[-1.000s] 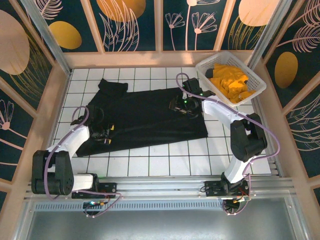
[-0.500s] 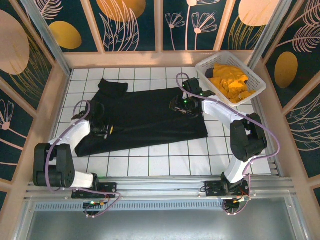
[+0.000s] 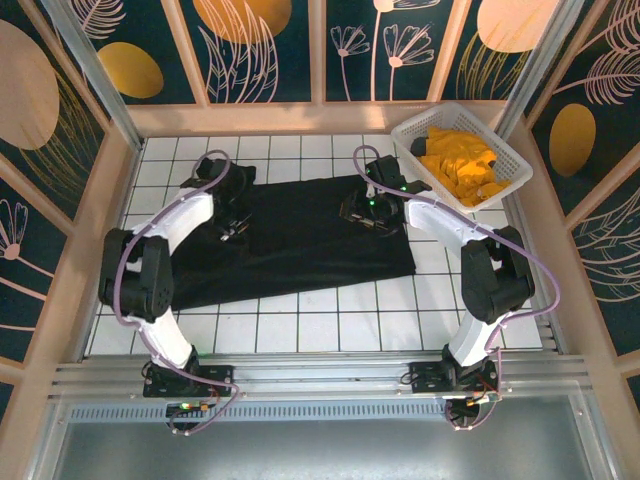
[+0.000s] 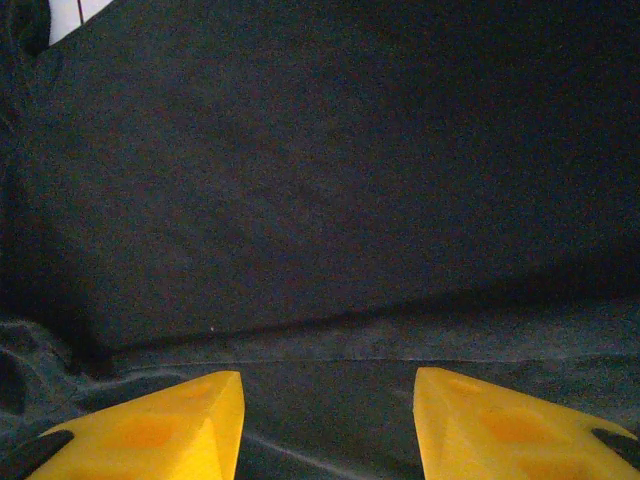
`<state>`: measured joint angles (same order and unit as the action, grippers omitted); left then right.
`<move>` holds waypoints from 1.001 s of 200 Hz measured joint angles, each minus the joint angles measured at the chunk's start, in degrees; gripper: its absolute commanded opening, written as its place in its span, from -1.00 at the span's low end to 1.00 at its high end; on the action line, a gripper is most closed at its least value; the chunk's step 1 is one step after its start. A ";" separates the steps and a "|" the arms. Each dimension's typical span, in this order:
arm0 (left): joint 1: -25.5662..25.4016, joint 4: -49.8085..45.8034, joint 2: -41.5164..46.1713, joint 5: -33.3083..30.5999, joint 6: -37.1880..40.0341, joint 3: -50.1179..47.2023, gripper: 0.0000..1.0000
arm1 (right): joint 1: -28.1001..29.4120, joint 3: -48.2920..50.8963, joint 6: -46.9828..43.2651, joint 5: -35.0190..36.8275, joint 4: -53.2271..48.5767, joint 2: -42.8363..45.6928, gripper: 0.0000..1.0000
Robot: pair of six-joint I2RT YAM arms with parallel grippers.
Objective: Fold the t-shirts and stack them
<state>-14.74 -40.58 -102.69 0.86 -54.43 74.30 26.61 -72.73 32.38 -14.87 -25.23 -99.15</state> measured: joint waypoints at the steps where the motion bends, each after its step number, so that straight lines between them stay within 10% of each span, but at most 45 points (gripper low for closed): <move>1: -0.17 -0.20 -0.26 -0.17 0.20 0.24 -1.00 | 0.00 0.00 0.00 -0.02 0.00 0.00 -0.02; 138: -5.03 -5.86 -9.49 -9.31 9.90 10.58 -1.00 | -0.22 1.44 0.17 -0.02 -0.02 0.04 -0.02; 166: -5.27 -6.49 -11.32 -10.51 12.66 11.76 0.35 | -0.37 1.44 0.17 0.00 -0.02 0.04 -0.01; 200: -5.05 -8.31 -9.53 -16.17 13.75 12.00 0.32 | -0.37 1.51 0.17 -0.02 0.02 0.07 -0.01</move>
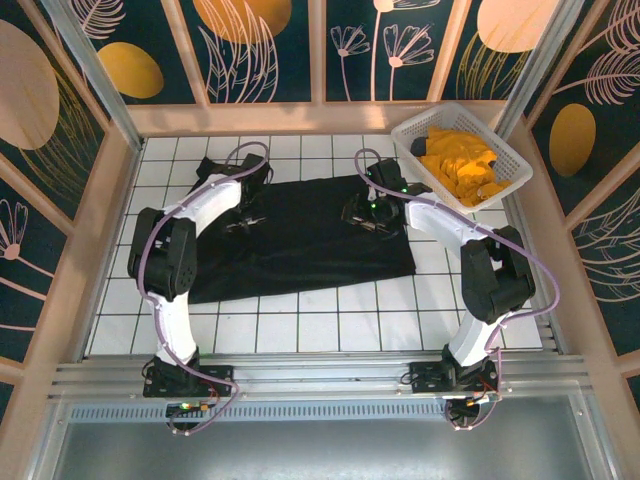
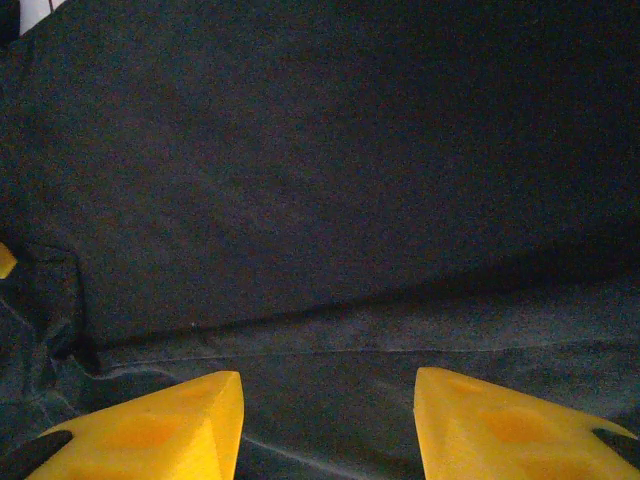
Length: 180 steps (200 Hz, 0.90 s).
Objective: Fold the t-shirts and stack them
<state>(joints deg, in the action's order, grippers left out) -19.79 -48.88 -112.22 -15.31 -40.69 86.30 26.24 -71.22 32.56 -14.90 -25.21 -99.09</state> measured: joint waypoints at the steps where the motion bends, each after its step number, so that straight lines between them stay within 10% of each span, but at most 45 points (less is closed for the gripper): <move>1: 0.04 0.00 0.26 -0.11 0.07 -0.07 0.31 | 0.00 0.00 0.00 0.00 0.00 0.02 -0.01; 75: 18.45 9.38 13.88 11.39 -1.55 -17.70 -0.05 | 0.00 1.62 0.87 -0.24 1.27 0.07 -0.01; 180: 22.16 13.44 -0.42 12.04 -0.09 -11.02 -0.56 | -0.20 2.49 0.83 -0.13 1.64 0.07 -0.02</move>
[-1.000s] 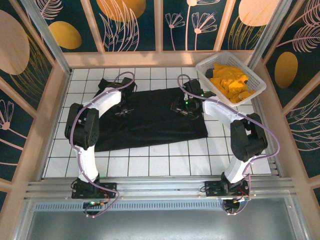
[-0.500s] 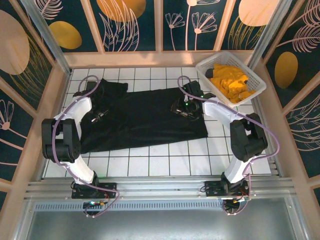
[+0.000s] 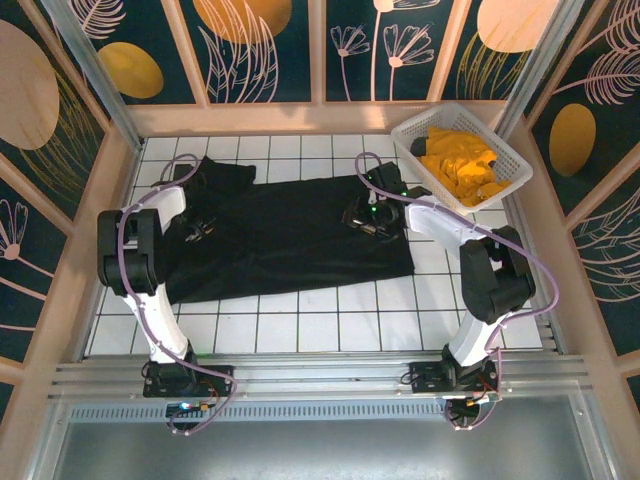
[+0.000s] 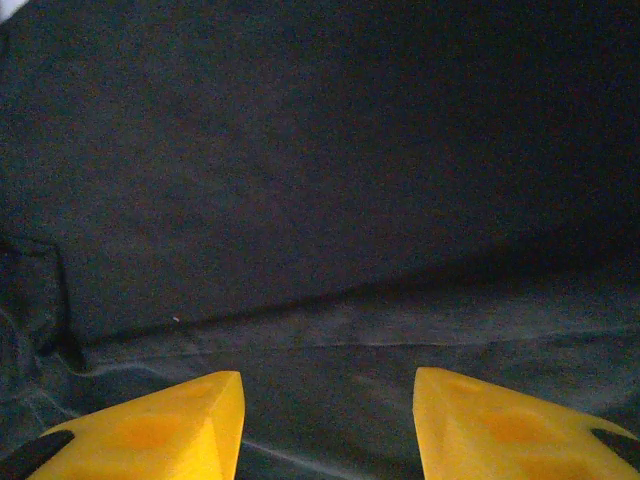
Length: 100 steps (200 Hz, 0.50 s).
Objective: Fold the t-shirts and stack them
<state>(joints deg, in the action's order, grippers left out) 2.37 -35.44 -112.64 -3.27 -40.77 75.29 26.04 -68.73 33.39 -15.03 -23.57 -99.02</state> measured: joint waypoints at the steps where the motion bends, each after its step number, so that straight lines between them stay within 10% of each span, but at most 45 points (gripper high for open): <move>1: 0.04 0.00 -0.11 -0.28 0.17 0.20 -0.56 | -0.02 0.04 0.02 0.00 0.02 0.00 -0.02; 56: 0.44 -1.31 1.75 -8.68 4.04 1.90 0.06 | -3.37 5.40 -0.17 1.66 0.24 0.50 -0.05; 100: 0.44 -2.51 21.51 -7.41 1.38 -7.87 -0.36 | -4.79 6.01 -2.25 3.43 0.02 0.96 -0.05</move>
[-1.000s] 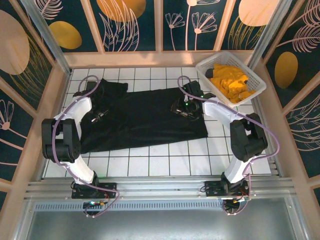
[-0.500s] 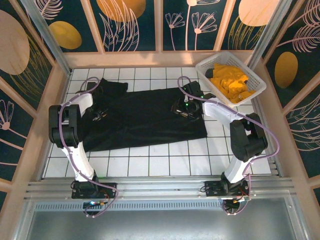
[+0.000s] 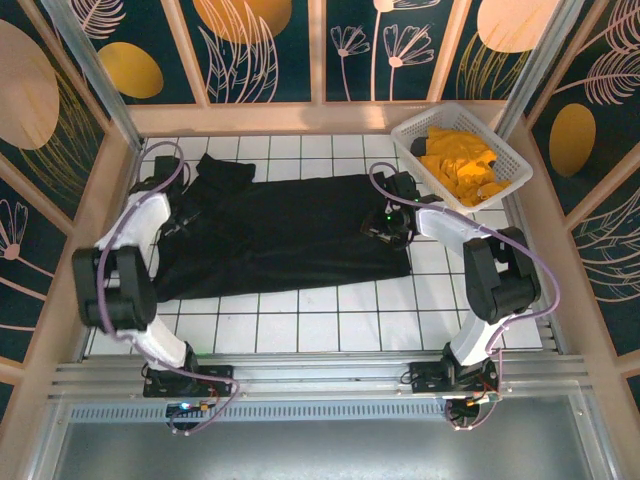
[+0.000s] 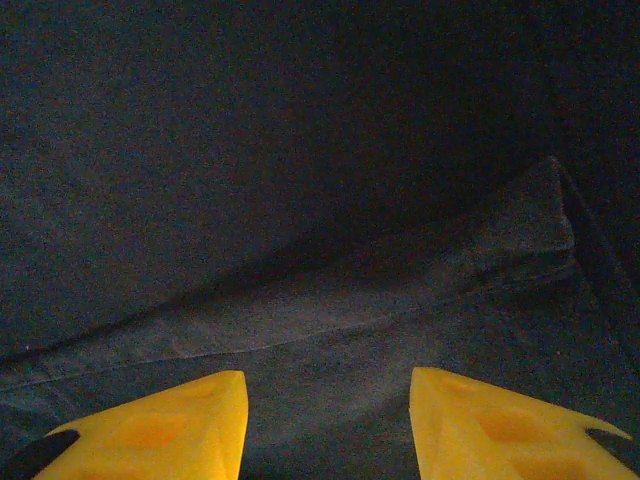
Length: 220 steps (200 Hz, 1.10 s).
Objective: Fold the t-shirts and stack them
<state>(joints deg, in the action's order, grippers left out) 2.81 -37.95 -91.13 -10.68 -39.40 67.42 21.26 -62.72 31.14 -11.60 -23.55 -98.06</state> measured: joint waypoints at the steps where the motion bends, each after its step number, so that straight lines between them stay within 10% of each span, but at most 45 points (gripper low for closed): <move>1: 0.00 0.02 0.42 0.20 -0.28 -0.28 -0.37 | 0.00 0.00 -0.04 0.00 0.00 0.02 -0.05; 37: -0.02 0.02 9.42 9.22 -5.46 -13.79 -0.85 | 0.20 0.00 -1.03 0.15 0.02 0.04 -0.06; 131: 3.28 3.32 -3.96 3.91 -6.99 -14.91 -0.83 | 0.46 0.00 -0.87 4.74 -1.64 -5.09 -0.09; 220: 3.58 3.34 9.16 1.20 -12.17 -27.87 -0.76 | 1.36 5.53 -0.11 4.13 -3.41 -0.90 -0.08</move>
<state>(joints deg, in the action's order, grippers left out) 6.39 -34.61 -81.97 -9.47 -51.57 39.55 22.61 -57.19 31.03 -7.46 -26.96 -98.96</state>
